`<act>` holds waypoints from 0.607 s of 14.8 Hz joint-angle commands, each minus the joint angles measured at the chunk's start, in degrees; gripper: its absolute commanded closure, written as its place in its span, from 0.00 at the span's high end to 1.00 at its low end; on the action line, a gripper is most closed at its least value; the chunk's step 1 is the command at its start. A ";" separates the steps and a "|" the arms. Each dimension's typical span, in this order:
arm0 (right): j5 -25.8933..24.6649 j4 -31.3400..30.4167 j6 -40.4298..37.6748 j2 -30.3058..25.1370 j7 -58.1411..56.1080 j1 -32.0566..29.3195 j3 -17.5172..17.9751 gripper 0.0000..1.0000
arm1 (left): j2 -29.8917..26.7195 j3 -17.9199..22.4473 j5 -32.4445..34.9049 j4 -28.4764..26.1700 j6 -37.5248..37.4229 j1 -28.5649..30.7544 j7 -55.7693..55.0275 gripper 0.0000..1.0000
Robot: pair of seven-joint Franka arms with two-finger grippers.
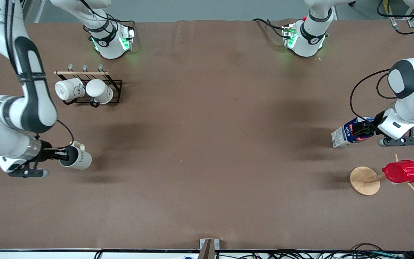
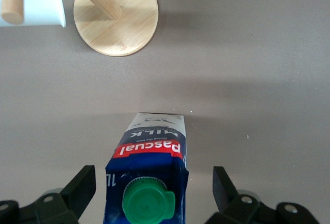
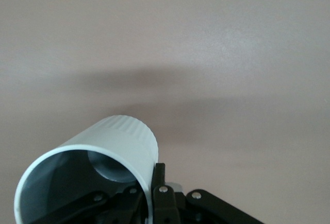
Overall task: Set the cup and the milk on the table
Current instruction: 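Carry the grey mug to the table middle with the right gripper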
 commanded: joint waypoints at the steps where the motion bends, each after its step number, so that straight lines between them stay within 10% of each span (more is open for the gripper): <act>1: 0.64 5.44 -7.51 -0.26 11.02 1.55 3.66 0.00 | -0.29 -0.23 0.05 -2.37 3.06 0.69 0.57 0.99; 9: -8.12 6.25 -3.42 0.79 41.50 7.95 21.95 0.00 | -0.46 -0.23 0.05 -3.25 3.15 1.39 0.48 0.91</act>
